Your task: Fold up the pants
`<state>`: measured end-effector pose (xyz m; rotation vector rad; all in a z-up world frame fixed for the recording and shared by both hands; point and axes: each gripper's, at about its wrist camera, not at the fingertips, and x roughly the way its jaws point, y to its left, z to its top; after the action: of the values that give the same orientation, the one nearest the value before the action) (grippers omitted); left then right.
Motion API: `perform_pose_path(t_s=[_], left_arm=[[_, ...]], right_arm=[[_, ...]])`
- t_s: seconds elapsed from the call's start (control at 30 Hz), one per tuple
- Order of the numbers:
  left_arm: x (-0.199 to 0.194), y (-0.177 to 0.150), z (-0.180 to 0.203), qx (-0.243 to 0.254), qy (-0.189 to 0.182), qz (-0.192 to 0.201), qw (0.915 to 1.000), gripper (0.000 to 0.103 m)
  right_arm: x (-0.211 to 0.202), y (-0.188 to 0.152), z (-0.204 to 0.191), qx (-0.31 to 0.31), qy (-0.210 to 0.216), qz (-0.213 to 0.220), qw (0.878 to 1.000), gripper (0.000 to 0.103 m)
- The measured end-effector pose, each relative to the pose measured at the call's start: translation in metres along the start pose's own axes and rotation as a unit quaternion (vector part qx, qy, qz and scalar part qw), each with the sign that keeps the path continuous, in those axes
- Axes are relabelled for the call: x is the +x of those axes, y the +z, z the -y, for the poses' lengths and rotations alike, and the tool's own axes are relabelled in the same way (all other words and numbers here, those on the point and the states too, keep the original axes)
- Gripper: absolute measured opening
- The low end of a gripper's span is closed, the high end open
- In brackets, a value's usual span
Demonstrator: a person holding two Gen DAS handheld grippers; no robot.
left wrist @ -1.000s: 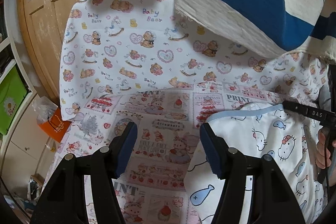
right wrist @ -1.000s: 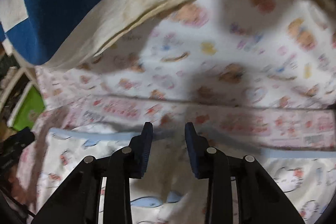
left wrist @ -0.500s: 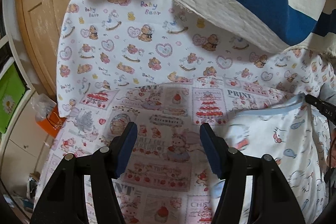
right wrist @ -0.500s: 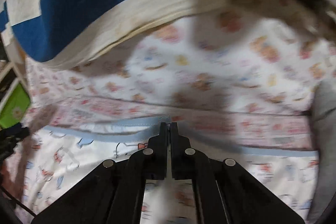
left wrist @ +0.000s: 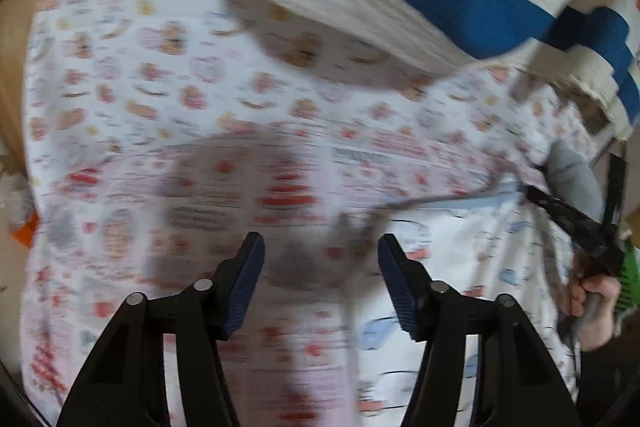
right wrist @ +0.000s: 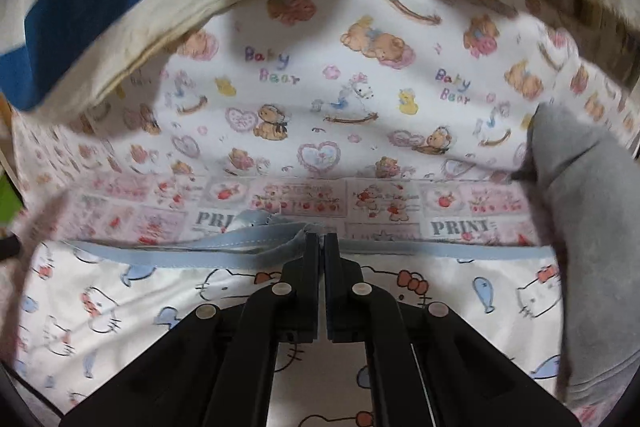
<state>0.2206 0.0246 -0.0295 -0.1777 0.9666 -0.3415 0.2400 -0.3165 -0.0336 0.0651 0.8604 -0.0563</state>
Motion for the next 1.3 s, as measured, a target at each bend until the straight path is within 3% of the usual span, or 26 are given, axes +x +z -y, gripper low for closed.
perform_pose_path(t_s=[0.1,0.23,0.27,0.3,0.33,0.37,0.4,0.47,0.53,0.63,0.8,0.87,1.0,1.07,1.17,1.3], left_arm=[[0.012,0.009,0.022,0.014,-0.02,-0.021,0.9995,0.053],[0.039,0.018,0.04,0.027,0.016,-0.058,0.9978,0.05],[0.042,0.02,0.042,0.03,0.029,-0.059,0.9974,0.042],[0.041,0.021,0.045,0.034,0.044,-0.048,0.9973,0.023],[0.041,0.023,0.049,0.04,0.043,-0.046,0.9972,0.011],[0.038,0.023,0.053,0.044,0.033,-0.045,0.9974,0.001],[0.032,0.023,0.057,0.046,0.029,-0.034,0.9979,0.0],[0.016,0.017,0.068,0.068,0.024,-0.004,0.9974,0.0],[0.004,0.008,0.082,0.093,0.011,0.002,0.9956,0.0],[-0.011,-0.012,0.103,0.121,-0.033,-0.009,0.9921,0.0],[-0.019,-0.054,0.135,0.184,-0.062,-0.037,0.9803,0.002],[-0.024,-0.061,0.136,0.184,-0.051,-0.024,0.9812,0.005],[-0.04,-0.054,0.124,0.163,-0.024,0.035,0.9857,0.036],[-0.045,-0.044,0.113,0.141,-0.016,0.049,0.9887,0.037],[-0.041,-0.029,0.1,0.12,0.002,0.043,0.9919,0.038],[-0.023,-0.028,0.092,0.097,-0.022,-0.016,0.9949,0.038]], right_arm=[[0.007,-0.002,0.003,0.008,0.009,-0.021,1.0,0.002],[-0.006,-0.005,0.005,0.014,0.022,0.012,1.0,0.002],[-0.008,-0.006,0.004,0.007,0.023,0.015,1.0,0.002],[-0.01,-0.006,0.001,0.0,0.022,0.011,1.0,0.002],[-0.01,-0.007,0.0,-0.001,0.025,0.005,1.0,0.002],[-0.01,-0.006,0.0,0.004,0.033,-0.002,0.999,0.002],[-0.01,-0.005,0.001,0.01,0.041,-0.01,0.999,0.002],[-0.011,-0.005,0.0,0.013,0.047,-0.016,0.999,0.002],[-0.013,-0.005,-0.001,0.007,0.04,-0.011,0.999,0.002],[-0.011,-0.005,0.001,0.008,0.039,-0.012,0.999,0.002],[-0.008,-0.006,0.001,0.006,0.036,-0.019,0.999,0.002],[-0.007,-0.006,0.0,0.004,0.037,-0.02,0.999,0.002],[-0.01,-0.004,0.002,0.008,0.043,-0.019,0.999,0.002],[-0.012,-0.004,0.004,0.01,0.046,-0.019,0.999,0.002],[-0.014,-0.003,0.005,0.01,0.049,-0.019,0.999,0.002],[-0.014,-0.002,0.004,0.01,0.051,-0.021,0.998,0.002]])
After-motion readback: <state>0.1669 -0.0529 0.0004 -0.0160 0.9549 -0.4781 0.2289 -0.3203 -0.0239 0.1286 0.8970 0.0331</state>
